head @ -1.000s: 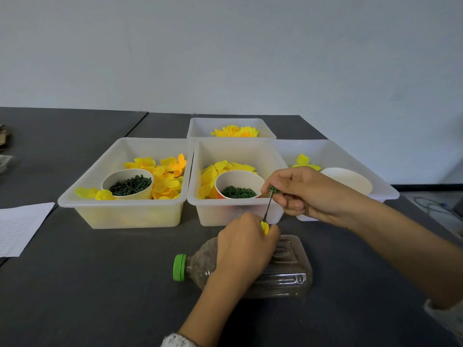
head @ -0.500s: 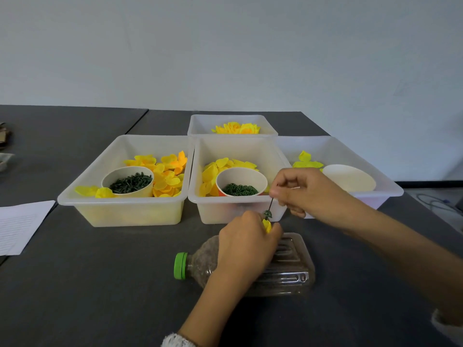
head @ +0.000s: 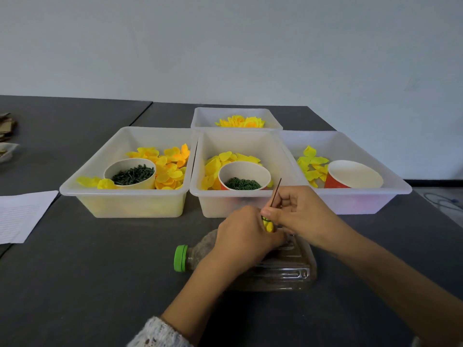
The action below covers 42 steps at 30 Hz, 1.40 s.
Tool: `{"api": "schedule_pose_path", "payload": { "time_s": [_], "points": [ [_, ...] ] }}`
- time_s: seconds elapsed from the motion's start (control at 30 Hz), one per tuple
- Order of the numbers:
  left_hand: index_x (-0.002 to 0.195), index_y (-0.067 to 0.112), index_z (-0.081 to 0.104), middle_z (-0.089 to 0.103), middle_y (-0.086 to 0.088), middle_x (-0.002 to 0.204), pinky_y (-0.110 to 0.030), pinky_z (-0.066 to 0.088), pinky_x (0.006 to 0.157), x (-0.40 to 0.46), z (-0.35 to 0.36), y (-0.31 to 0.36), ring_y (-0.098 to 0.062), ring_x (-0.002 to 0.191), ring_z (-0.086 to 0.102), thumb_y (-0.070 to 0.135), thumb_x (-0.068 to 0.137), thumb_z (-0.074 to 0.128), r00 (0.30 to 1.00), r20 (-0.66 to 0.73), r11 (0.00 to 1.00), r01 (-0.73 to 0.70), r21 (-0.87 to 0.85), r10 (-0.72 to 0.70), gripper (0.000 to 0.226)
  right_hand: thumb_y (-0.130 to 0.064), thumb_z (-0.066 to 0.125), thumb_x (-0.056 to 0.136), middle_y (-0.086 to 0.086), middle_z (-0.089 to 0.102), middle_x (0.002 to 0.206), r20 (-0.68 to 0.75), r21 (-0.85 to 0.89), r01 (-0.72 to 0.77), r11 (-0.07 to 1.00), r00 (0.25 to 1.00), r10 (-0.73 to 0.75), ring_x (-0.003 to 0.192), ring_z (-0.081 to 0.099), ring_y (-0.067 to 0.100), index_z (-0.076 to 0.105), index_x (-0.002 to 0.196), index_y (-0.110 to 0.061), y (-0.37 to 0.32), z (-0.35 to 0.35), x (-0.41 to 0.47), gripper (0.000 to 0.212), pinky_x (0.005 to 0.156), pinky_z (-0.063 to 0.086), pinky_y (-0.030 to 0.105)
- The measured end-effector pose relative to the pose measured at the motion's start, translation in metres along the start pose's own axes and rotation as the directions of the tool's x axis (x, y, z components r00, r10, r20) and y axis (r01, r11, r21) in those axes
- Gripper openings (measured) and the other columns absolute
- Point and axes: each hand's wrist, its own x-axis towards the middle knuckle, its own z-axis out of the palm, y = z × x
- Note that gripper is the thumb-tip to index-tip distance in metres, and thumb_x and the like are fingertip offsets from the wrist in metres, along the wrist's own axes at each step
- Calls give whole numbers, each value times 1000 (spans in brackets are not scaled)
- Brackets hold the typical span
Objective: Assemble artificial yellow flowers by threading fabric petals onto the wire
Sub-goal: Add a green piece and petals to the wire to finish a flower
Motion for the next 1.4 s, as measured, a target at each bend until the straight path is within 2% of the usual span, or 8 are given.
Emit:
{"api": "schedule_pose_path", "payload": {
  "time_s": [0.23, 0.43, 0.53, 0.63, 0.7, 0.8, 1.17, 1.4],
  "points": [
    [108, 31, 62, 71, 6, 98, -34, 52, 78, -2, -11, -7, -14, 92, 65, 64, 82, 59, 997, 69, 992, -45, 115, 37, 42, -3, 70, 84, -5, 68, 65, 27, -35, 26, 999, 999, -25, 63, 62, 3, 61, 73, -9, 1, 0, -3, 15, 60, 51, 19],
    [96, 31, 57, 68, 11, 94, -32, 45, 72, -4, -5, -13, -12, 91, 63, 75, 75, 49, 999, 14, 994, -30, 106, 29, 50, -9, 61, 91, 2, 71, 93, 567, -299, -99, 949, 781, 260, 72, 60, 11, 66, 108, -13, -42, -66, 53, 18, 69, 51, 23],
    [90, 26, 58, 67, 10, 90, -30, 38, 66, -5, -4, -12, -12, 86, 62, 74, 74, 50, 999, -26, 993, -44, 106, 47, 51, -4, 54, 94, 8, 71, 90, 279, -316, -162, 935, 926, 254, 70, 62, 14, 64, 113, -7, -36, -78, 113, 21, 64, 53, 22],
    [88, 25, 54, 66, 9, 94, -29, 33, 66, -7, -2, -13, -13, 89, 61, 71, 76, 50, 996, -46, 992, -76, 101, 81, 48, -7, 61, 90, 16, 67, 105, 59, -684, -114, 721, 976, 210, 92, 65, 23, 60, 120, -5, -3, -71, 172, 29, 74, 48, 29],
    [89, 26, 54, 64, 9, 98, -29, 35, 68, -7, -1, -15, -14, 91, 61, 71, 75, 48, 994, -53, 992, -87, 87, 91, 48, -18, 71, 86, 14, 57, 128, 86, -887, -41, 460, 964, 252, 116, 55, 27, 51, 133, -11, 21, -64, 198, 52, 89, 43, 30],
    [93, 24, 59, 61, 10, 101, -28, 37, 70, -3, -1, -17, -13, 91, 59, 70, 78, 50, 994, -49, 993, -98, 69, 102, 49, -33, 70, 86, 8, 38, 151, 185, -939, 84, 333, 940, 285, 135, 39, 28, 33, 148, -19, 50, -47, 225, 75, 108, 35, 38],
    [82, 25, 53, 53, 7, 97, -29, 33, 70, -1, -3, -16, -16, 91, 54, 68, 82, 54, 993, -4, 990, -117, 79, 118, 43, -25, 48, 99, 11, 64, 110, 246, -920, 123, 372, 920, 306, 98, 59, 28, 62, 105, -11, 80, -23, 241, 21, 80, 42, 35],
    [76, 26, 49, 54, 9, 96, -28, 30, 69, -3, -1, -16, -13, 88, 53, 68, 81, 52, 992, -16, 991, -122, 61, 124, 42, -13, 59, 90, 10, 58, 76, 15, -773, -7, 635, 999, 28, 75, 52, 24, 63, 75, -1, 61, -46, 238, 20, 60, 34, 33]
  ]
}}
